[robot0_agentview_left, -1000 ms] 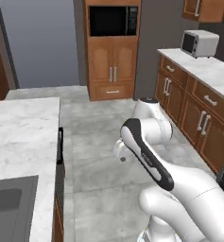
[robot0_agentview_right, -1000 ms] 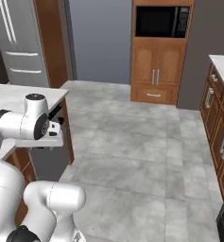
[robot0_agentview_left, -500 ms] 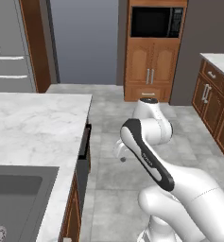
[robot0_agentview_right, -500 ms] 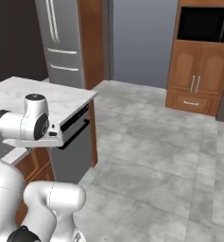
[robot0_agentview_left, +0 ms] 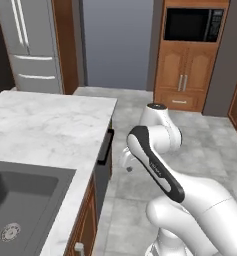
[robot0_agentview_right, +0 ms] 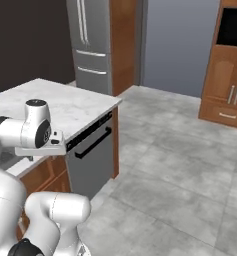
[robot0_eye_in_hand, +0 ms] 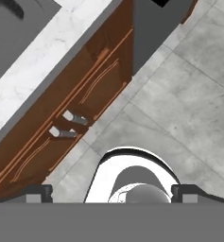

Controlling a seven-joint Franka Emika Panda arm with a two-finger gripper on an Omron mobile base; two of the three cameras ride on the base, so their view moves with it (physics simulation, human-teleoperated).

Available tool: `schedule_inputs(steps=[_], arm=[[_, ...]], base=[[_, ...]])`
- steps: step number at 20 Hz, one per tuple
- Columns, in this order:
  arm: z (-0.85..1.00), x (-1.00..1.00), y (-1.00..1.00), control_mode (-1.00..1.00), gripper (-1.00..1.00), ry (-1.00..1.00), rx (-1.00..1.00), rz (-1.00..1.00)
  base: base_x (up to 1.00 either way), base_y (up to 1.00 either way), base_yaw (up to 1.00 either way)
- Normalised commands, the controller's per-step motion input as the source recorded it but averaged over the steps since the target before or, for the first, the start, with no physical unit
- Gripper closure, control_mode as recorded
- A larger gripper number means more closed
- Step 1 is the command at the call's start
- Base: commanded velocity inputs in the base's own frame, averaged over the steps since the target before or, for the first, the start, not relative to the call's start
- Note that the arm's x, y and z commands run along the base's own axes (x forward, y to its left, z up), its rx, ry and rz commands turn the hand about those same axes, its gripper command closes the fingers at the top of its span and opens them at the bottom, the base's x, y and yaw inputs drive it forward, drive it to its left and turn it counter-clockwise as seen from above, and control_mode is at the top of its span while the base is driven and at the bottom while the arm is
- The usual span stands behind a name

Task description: Four empty soda cans are scattered around the kitchen. Gather all the cans and cluster them next to the stove for recycling.

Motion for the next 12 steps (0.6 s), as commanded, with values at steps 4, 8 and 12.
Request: schedule_inputs(steps=[4, 8, 12], arm=[[0.0, 0.0, 0.0, 1.0, -1.0, 0.0, 0.0, 0.0], [0.0, 0.0, 0.0, 1.0, -1.0, 0.0, 0.0, 0.0], [0.0, 0.0, 0.0, 1.0, -1.0, 0.0, 0.0, 0.0]], base=[[-0.54, 0.27, 0.27], [-0.59, 0.27, 0.28], [-0.57, 0.34, 0.27]])
